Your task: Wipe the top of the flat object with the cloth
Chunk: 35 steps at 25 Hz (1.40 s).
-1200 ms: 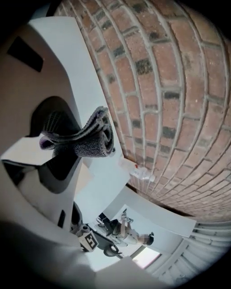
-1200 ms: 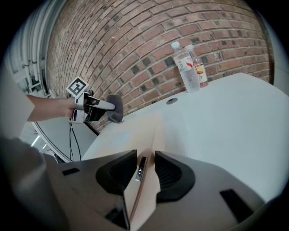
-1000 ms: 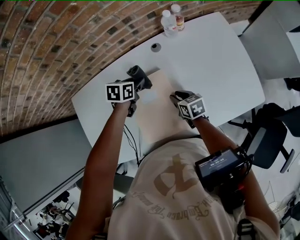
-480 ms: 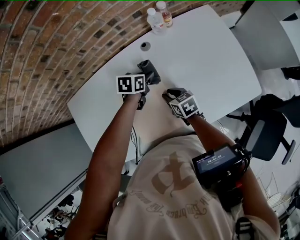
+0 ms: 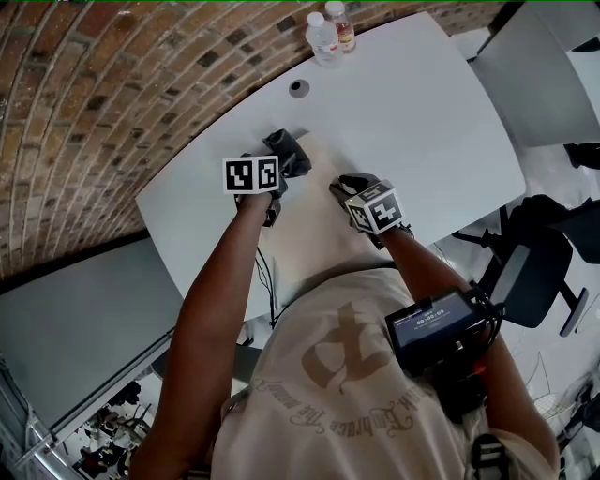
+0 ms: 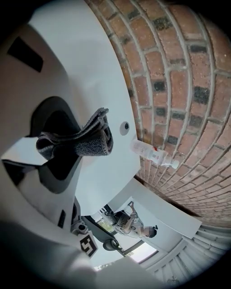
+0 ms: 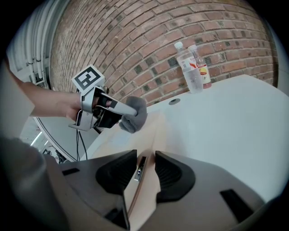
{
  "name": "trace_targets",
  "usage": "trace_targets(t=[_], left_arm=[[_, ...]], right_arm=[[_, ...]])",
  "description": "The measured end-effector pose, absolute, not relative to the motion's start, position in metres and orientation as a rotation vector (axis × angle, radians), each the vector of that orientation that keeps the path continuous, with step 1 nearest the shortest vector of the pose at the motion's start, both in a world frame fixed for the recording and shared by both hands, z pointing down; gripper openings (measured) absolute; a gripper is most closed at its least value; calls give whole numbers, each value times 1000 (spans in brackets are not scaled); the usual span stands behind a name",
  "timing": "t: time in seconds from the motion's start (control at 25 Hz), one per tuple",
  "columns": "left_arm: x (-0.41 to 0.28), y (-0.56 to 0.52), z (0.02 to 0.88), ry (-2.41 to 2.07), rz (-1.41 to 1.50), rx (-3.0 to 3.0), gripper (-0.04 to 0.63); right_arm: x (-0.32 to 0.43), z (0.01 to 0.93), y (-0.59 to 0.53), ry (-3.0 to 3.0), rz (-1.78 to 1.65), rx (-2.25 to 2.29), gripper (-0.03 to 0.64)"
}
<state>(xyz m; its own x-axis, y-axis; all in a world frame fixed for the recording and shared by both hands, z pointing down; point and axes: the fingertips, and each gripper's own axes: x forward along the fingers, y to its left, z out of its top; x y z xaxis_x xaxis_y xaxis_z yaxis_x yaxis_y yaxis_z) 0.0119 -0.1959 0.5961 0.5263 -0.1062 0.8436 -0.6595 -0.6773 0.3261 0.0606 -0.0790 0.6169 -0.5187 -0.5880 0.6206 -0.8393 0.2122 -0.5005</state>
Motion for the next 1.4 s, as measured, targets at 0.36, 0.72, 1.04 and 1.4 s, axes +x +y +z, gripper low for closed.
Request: trace_targets(t=[0.36, 0.72, 1.04, 1.4], left_arm=[[-85, -205, 596, -786, 1081, 2018, 112], [-146, -201, 595, -903, 947, 1933, 112], [-180, -195, 590, -983, 927, 1896, 112], [-84, -164, 564, -727, 850, 2032, 112]], right_arm=[[61, 618, -81, -2190, 1194, 1344, 140], [61, 619, -81, -2174, 1201, 1353, 140], [61, 621, -82, -2153, 1190, 1324, 140], [63, 614, -70, -2175, 1209, 1313, 143]])
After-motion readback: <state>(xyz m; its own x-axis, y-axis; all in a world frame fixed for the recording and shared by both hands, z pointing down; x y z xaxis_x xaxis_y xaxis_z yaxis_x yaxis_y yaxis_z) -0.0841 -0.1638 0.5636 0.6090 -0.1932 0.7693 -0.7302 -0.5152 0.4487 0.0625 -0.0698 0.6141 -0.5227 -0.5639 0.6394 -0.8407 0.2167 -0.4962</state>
